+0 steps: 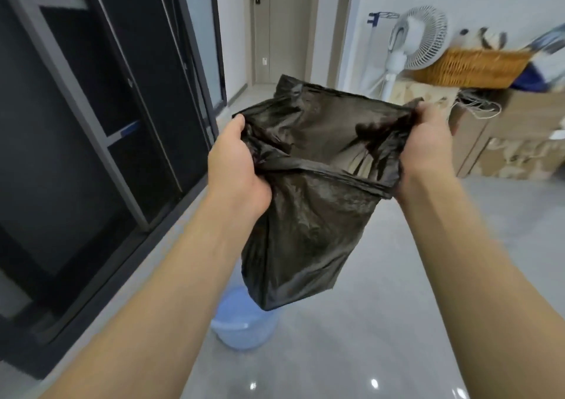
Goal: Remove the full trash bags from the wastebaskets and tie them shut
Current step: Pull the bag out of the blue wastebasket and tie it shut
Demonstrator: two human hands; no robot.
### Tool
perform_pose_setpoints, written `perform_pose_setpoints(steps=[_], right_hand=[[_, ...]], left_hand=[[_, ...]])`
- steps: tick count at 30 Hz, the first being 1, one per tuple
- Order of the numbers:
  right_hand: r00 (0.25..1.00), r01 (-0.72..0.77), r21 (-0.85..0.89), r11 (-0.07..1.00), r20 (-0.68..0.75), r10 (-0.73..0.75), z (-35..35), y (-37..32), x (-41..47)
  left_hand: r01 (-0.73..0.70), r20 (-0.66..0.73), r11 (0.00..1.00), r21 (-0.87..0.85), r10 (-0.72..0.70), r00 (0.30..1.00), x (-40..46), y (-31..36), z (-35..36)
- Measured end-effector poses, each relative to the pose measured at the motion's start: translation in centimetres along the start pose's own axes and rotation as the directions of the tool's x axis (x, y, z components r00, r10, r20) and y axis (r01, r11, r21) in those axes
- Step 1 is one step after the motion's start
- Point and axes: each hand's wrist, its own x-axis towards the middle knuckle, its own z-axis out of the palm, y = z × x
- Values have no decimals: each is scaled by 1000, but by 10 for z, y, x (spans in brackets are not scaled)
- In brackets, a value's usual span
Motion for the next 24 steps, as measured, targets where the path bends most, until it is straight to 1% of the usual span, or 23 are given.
perform_pose_setpoints(steps=[2,4,5,7,9,10,11,12,13,14,15,16,17,18,19,20,21,22,23,24], right_hand=[[995,43,-127,991,-83,-53,-19,-15,5],[991,21,-213,977,-125,-49,-42,-23,12],[989,-11,-253,967,-145,-27,-55,-24,16],[980,-97,-372,923,-198,23,-81,-26,24],[971,-177,-514,839,-230,64,-111,-27,31],[969,-203,-591,781,-237,72,-126,-26,34],[968,-221,-669,710,-241,74,-141,-26,37],[967,-238,-745,624,-243,79,-155,-25,39],[965,-255,-811,526,-248,86,-169,-25,43],[963,-268,-864,427,-253,92,-182,-25,45],[963,-269,-901,342,-253,92,-193,-25,48],[965,-261,-924,280,-246,86,-204,-26,50],[969,-248,-939,238,-237,77,-211,-25,52],[972,-235,-950,207,-225,70,-218,-25,55],[974,-226,-956,187,-217,70,-225,-23,57],[973,-227,-958,175,-216,81,-232,-22,59],[970,-234,-959,158,-220,102,-238,-21,60],[966,-240,-964,115,-225,127,-245,-20,61],[964,-231,-972,41,-223,148,-253,-18,60],[964,-206,-977,-60,-213,160,-260,-15,58]], left_hand=[[11,50,998,54,-14,999,-5,-21,11],[-29,44,991,132,24,999,-3,-41,15],[-44,21,980,195,41,999,0,-51,14],[-22,-12,938,346,27,1000,5,-74,13],[20,-21,857,515,-10,1000,7,-100,8],[25,-8,789,614,-25,1000,8,-113,5],[6,29,668,744,-41,999,7,-124,0],[-40,86,492,870,-72,994,7,-135,-6],[-96,137,292,952,-125,983,7,-144,-13],[-134,150,95,986,-187,971,6,-151,-20],[-151,132,-51,987,-266,955,5,-157,-25],[-173,106,-164,971,-352,930,5,-162,-30],[-204,73,-248,947,-452,889,5,-166,-35],[-238,22,-319,918,-555,831,5,-171,-40],[-265,-42,-382,885,-633,773,5,-176,-45],[-296,-97,-443,846,-674,732,5,-182,-50],[-325,-125,-500,803,-674,728,6,-189,-54],[-352,-115,-543,762,-649,752,7,-195,-58],[-370,-85,-576,729,-613,786,7,-201,-60],[-376,-50,-594,711,-576,816,8,-205,-61]])
